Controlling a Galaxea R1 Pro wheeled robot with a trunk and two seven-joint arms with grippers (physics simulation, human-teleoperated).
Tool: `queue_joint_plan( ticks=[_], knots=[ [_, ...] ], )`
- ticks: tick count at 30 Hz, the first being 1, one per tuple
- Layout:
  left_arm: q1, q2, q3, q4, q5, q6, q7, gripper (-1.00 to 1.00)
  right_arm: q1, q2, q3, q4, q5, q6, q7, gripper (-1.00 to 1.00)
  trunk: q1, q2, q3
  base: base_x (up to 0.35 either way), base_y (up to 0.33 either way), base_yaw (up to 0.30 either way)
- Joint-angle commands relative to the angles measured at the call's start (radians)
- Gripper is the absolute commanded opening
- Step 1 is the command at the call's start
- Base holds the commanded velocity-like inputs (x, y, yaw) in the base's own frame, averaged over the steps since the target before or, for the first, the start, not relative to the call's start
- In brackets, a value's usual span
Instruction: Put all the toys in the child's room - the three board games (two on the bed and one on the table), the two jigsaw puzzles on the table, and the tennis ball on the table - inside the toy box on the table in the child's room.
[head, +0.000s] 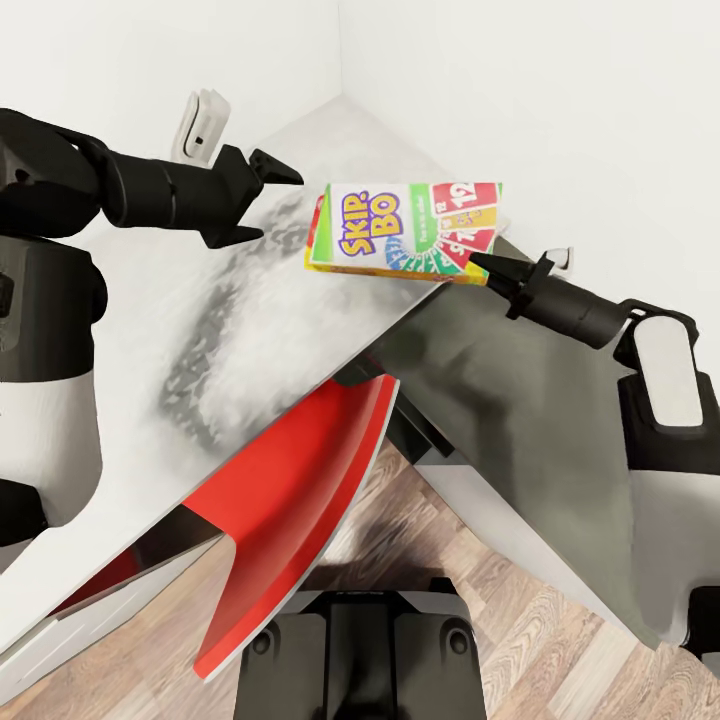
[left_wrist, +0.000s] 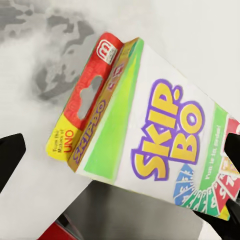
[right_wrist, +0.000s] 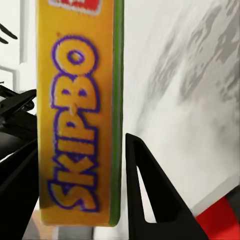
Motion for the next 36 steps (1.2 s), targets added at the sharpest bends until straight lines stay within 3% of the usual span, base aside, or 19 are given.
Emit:
queue_joint_plan(
  ticks=[1, 9, 11, 12, 15, 19, 26, 31, 36],
  knots=[
    [0.004, 0.0, -0.002, 0.0, 0.008, 0.004, 0.009, 1.0, 0.008, 0.0, 0.001, -0.027, -0.009, 0.008, -0.019, -1.0, 0.001, -0.002, 0.0, 0.0, 0.0, 0.042],
    [0.041, -0.008, -0.013, -0.001, 0.007, 0.009, 0.01, 1.0, 0.042, -0.005, 0.03, -0.126, -0.157, 0.008, -0.235, -1.0, 0.001, -0.002, 0.008, 0.0, 0.0, 0.074],
    [0.049, -0.015, -0.042, -0.001, 0.007, 0.011, 0.011, 1.0, 0.045, -0.007, 0.047, -0.151, -0.204, 0.008, -0.304, -1.0, 0.001, -0.002, 0.01, 0.0, 0.0, 0.086],
    [0.049, -0.015, -0.042, -0.001, 0.007, 0.011, 0.011, 1.0, 0.045, -0.007, 0.047, -0.151, -0.204, 0.008, -0.304, -1.0, 0.001, -0.002, 0.012, 0.0, 0.0, 0.086],
    [0.054, -0.019, -0.106, -0.001, 0.007, 0.014, 0.012, 1.0, 0.045, -0.009, 0.063, -0.185, -0.251, 0.008, -0.392, -1.0, 0.001, -0.002, 0.016, 0.0, 0.0, 0.086],
    [0.065, -0.02, -0.145, -0.002, 0.008, 0.016, 0.012, 1.0, 0.042, -0.009, 0.072, -0.207, -0.275, 0.008, -0.449, -1.0, 0.001, -0.002, 0.021, 0.0, 0.0, 0.085],
    [0.102, -0.018, -0.184, -0.002, 0.008, 0.018, 0.013, 1.0, 0.041, -0.008, 0.08, -0.223, -0.292, 0.008, -0.492, -1.0, 0.001, -0.002, 0.031, 0.0, 0.0, 0.084],
    [0.15, -0.011, -0.188, -0.003, 0.008, 0.02, 0.013, 1.0, 0.041, -0.009, 0.082, -0.227, -0.296, 0.008, -0.504, -1.0, 0.001, -0.002, 0.038, 0.0, 0.0, 0.084],
    [0.183, 0.0, -0.165, -0.003, 0.008, 0.026, 0.01, 1.0, 0.041, -0.008, 0.083, -0.229, -0.296, 0.008, -0.52, -1.0, 0.001, -0.002, 0.046, 0.0, 0.0, 0.084]
  ],
)
